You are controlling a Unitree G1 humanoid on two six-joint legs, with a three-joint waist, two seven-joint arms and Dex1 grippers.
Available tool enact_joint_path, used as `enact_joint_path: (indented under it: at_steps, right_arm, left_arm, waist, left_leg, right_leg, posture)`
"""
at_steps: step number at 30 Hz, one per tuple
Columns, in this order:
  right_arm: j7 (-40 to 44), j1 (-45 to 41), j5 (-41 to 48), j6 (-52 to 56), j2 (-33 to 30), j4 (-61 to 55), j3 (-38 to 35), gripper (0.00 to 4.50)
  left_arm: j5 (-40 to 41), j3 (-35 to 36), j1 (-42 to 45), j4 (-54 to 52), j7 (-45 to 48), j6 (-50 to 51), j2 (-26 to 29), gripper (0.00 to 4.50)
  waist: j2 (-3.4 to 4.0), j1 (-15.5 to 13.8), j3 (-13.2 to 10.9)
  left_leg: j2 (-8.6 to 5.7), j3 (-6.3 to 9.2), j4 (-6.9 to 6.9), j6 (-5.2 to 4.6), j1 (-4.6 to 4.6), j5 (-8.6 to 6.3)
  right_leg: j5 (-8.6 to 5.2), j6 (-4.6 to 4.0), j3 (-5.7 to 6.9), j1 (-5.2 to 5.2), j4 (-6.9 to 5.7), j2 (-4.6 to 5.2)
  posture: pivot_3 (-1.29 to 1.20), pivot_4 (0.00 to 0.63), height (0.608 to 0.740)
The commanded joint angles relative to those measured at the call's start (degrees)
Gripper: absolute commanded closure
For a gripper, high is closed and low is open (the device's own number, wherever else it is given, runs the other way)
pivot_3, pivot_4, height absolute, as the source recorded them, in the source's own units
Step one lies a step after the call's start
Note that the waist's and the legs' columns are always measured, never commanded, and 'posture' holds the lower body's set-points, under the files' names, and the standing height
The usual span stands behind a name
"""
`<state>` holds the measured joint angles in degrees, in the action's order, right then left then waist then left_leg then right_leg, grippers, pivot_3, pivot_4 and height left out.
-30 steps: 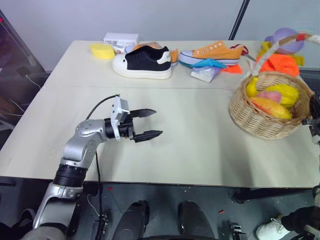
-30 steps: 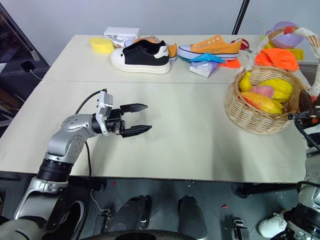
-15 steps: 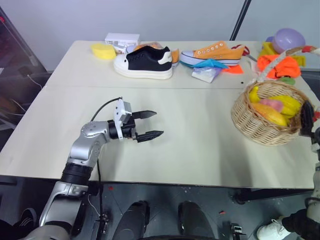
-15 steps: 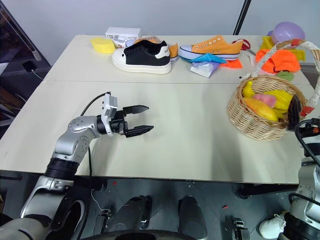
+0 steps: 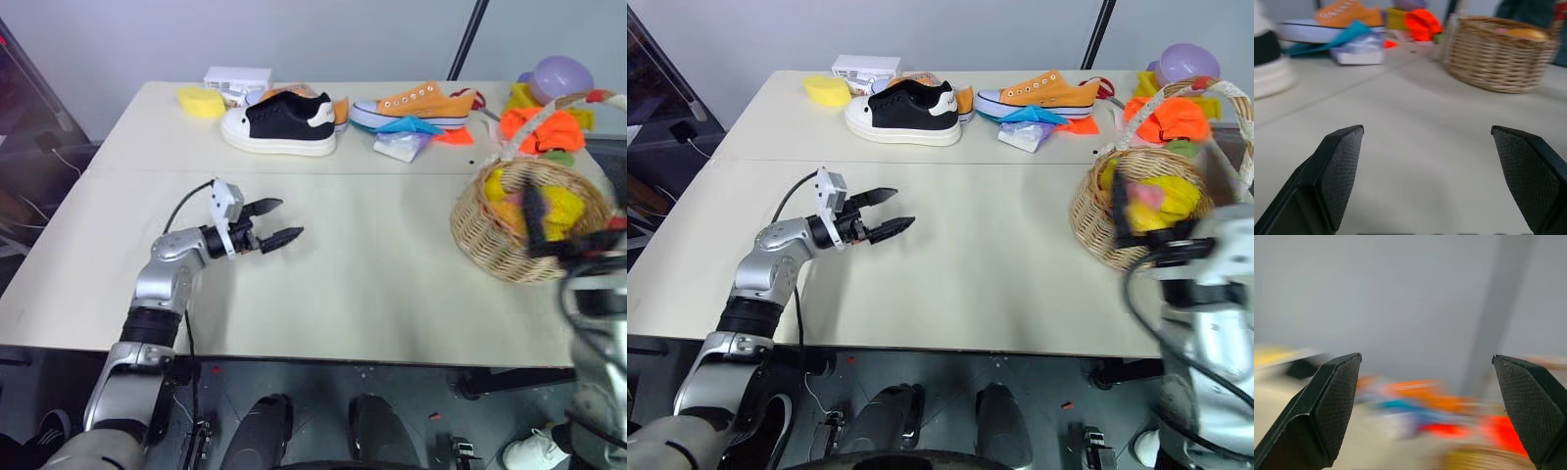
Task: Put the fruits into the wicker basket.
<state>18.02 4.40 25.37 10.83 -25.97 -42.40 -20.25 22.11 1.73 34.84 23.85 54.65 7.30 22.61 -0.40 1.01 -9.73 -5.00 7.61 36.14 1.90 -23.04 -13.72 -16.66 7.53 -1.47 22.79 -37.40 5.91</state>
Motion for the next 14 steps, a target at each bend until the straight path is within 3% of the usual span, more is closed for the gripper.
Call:
enact_joint_path:
  at_steps: [1,7,14]
  right_arm:
    - [6.6,-0.3,2.4,1.4,-2.9,3.1,2.9,0.04]
    - [15.6,-3.8,-0.3,-0.5,-7.5,12.8,7.8,0.04]
    - [20.7,-8.9,-4.8,-5.1,-7.1,21.9,13.5,0.04]
  left_arm:
    - [-0.3,5.4,0.4,2.1,-4.4,-3.3,1.8,0.00]
    - [-0.5,10.8,-2.7,1.9,-10.5,-4.7,3.3,0.00]
    - [-1.3,14.7,-7.3,-0.4,-17.8,-5.3,4.8,0.00]
  waist:
    - [-0.02,-0.1,0.0]
    - [-0.10,-0.2,0.0]
    - [-0.12,-0.2,0.0]
  left_leg:
    - [0.00,0.00,0.00,0.00,0.00,0.00]
    - [0.00,0.02,0.00,-0.01,0.01,-0.01]
    - [0.01,0.04,0.00,0.00,0.02,-0.01]
  right_leg:
    - [0.00,0.01,0.00,-0.01,0.04,0.00]
    - [0.00,0.01,0.02,-0.03,0.05,0.01]
    - [0.00,0.00,0.02,-0.01,0.04,0.01]
  posture:
    - [0.00,0.150,0.740]
    - [0.00,0.150,0.740]
    - [0.00,0.150,0.740]
